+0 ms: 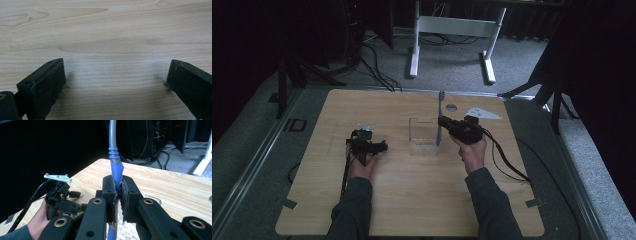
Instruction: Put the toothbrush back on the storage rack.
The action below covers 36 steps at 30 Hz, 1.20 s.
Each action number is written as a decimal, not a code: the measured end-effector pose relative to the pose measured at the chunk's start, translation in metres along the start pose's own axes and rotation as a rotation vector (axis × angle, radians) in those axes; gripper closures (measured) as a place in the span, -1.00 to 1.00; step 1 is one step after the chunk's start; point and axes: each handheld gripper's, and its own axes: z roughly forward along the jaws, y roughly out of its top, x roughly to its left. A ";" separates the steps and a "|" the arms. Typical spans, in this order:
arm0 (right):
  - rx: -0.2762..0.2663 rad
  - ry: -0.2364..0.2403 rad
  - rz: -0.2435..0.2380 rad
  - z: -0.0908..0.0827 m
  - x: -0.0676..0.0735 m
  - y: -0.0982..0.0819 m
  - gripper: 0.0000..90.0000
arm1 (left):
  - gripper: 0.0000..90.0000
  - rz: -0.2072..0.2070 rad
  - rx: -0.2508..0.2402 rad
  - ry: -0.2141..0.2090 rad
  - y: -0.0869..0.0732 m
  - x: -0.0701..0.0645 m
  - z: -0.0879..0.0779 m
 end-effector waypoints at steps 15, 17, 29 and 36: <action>-0.073 -0.056 0.059 0.007 -0.005 0.002 0.83 | -0.95 0.000 0.000 0.000 0.000 0.000 0.000; -0.082 -0.063 0.059 0.008 -0.005 0.002 0.83 | -0.95 0.000 0.000 0.000 0.000 0.000 0.000; -0.094 -0.082 0.047 0.017 -0.008 0.000 0.83 | -0.95 0.001 0.000 0.000 0.000 0.000 0.000; -0.094 -0.099 0.051 0.021 -0.010 0.000 0.83 | -0.95 0.000 0.000 0.000 0.000 0.000 0.000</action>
